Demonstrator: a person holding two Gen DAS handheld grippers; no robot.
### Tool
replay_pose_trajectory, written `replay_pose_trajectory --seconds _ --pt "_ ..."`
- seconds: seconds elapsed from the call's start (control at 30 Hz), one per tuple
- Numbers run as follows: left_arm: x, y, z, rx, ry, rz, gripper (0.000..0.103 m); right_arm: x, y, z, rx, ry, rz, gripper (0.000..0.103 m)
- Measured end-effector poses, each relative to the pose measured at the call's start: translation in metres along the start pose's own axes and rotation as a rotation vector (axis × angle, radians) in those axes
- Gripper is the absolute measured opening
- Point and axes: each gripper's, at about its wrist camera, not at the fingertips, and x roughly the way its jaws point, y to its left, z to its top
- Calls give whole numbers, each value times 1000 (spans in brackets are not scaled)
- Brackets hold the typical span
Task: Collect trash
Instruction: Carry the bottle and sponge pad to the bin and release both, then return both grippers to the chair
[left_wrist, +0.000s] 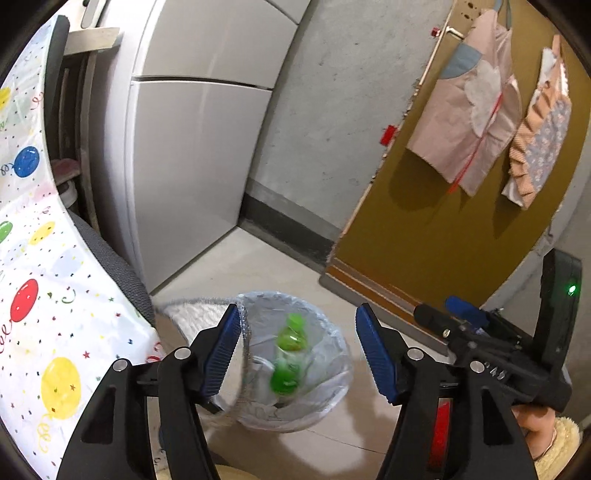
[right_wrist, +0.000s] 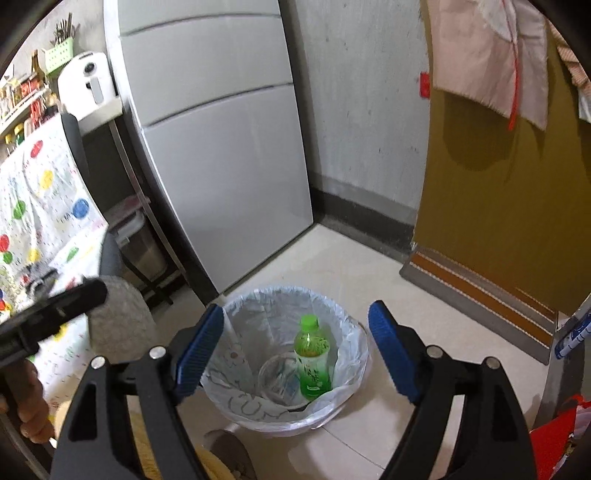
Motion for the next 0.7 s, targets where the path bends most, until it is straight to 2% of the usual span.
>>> replay_pose_trajectory --seconds 0.07,0.1,0.13,0.3,0.53,0.63,0.7 --pt "2 -6 1 10 14 -24 68 -14 0 4 6 -32 2 79" --pt "4 -10 1 19 23 -31 78 -19 0 6 9 -45 1 79" --pt "6 -12 1 28 28 -35 82 -24 -1 7 12 -56 2 79" --pt "25 -25 6 61 70 -51 84 -32 -7 11 16 -79 -8 79" --pt "50 -42 12 126 118 -103 82 -31 -32 11 81 -91 -31 79" --pt "62 -54 11 194 142 -43 85 -29 -44 10 110 -90 -46 79" --pt "73 -53 9 228 179 67 85 -27 -49 9 122 -90 -49 79"
